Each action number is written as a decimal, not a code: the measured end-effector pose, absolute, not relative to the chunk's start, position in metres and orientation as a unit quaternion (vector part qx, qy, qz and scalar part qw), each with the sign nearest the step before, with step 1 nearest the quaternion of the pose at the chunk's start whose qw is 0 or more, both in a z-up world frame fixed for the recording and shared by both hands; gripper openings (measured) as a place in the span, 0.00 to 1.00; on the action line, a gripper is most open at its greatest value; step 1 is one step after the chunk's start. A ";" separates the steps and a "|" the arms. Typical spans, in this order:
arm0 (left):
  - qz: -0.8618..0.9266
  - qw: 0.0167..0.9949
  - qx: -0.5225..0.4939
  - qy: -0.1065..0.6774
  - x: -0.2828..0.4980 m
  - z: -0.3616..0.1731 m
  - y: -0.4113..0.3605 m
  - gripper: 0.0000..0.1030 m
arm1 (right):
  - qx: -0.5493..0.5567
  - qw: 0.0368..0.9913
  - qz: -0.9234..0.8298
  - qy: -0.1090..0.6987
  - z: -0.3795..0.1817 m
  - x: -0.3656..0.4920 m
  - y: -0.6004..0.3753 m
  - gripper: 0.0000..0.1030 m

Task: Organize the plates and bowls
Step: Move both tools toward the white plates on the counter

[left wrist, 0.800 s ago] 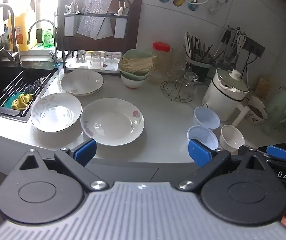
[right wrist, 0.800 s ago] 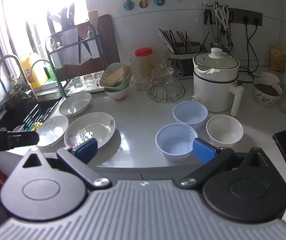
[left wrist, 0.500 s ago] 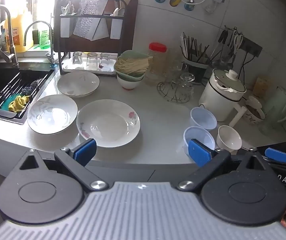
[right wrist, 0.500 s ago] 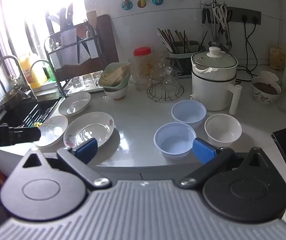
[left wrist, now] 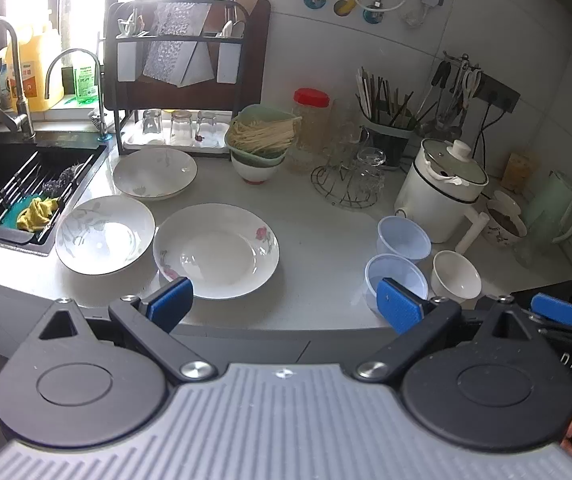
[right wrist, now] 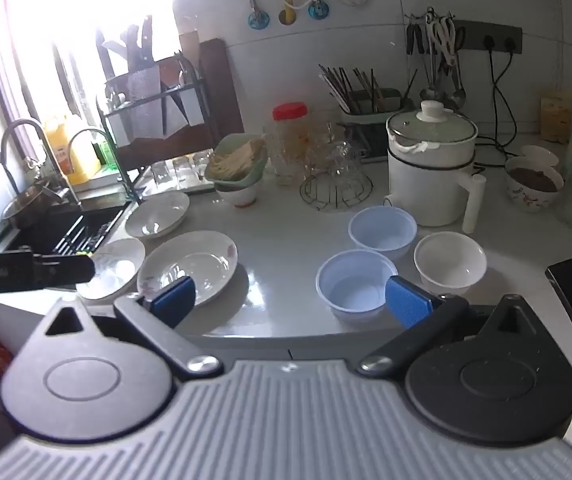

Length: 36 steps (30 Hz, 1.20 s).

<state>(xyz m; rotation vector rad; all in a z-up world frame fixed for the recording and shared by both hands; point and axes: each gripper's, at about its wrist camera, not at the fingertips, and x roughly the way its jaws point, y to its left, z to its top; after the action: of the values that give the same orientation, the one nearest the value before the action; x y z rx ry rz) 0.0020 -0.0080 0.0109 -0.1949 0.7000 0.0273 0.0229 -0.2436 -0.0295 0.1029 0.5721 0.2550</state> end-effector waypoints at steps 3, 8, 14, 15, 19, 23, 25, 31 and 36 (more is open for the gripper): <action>0.008 0.936 -0.090 0.341 0.002 0.011 -0.009 0.97 | 0.052 0.950 0.123 0.281 -0.031 0.022 -0.243 1.00; -0.001 0.934 -0.088 0.345 0.005 0.009 -0.007 0.97 | 0.053 0.952 0.118 0.279 -0.031 0.021 -0.240 1.00; -0.010 0.933 -0.083 0.351 0.009 0.006 -0.006 0.97 | 0.045 0.953 0.118 0.276 -0.030 0.018 -0.235 1.00; -0.010 0.932 -0.083 0.352 0.009 0.006 -0.005 0.97 | 0.045 0.953 0.118 0.276 -0.030 0.018 -0.236 1.00; -0.005 0.932 -0.090 0.350 0.008 0.004 -0.002 0.97 | 0.042 0.953 0.118 0.278 -0.030 0.019 -0.234 1.00; -0.003 0.933 -0.091 0.348 0.007 0.004 -0.003 0.97 | 0.043 0.952 0.116 0.279 -0.030 0.020 -0.236 1.00; 0.001 0.933 -0.093 0.347 0.006 0.004 -0.004 0.97 | 0.044 0.952 0.115 0.280 -0.031 0.020 -0.235 1.00; 0.005 0.933 -0.096 0.347 0.004 0.004 -0.004 0.97 | 0.039 0.951 0.120 0.281 -0.031 0.021 -0.233 1.00; 0.005 0.931 -0.099 0.351 0.006 0.003 -0.004 0.97 | 0.039 0.951 0.118 0.284 -0.033 0.022 -0.235 1.00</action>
<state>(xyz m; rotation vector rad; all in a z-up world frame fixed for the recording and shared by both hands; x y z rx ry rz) 0.0062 -0.0039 0.0026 -0.2017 0.7184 0.0093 0.0224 -0.2345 -0.0328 0.0785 0.5779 0.2402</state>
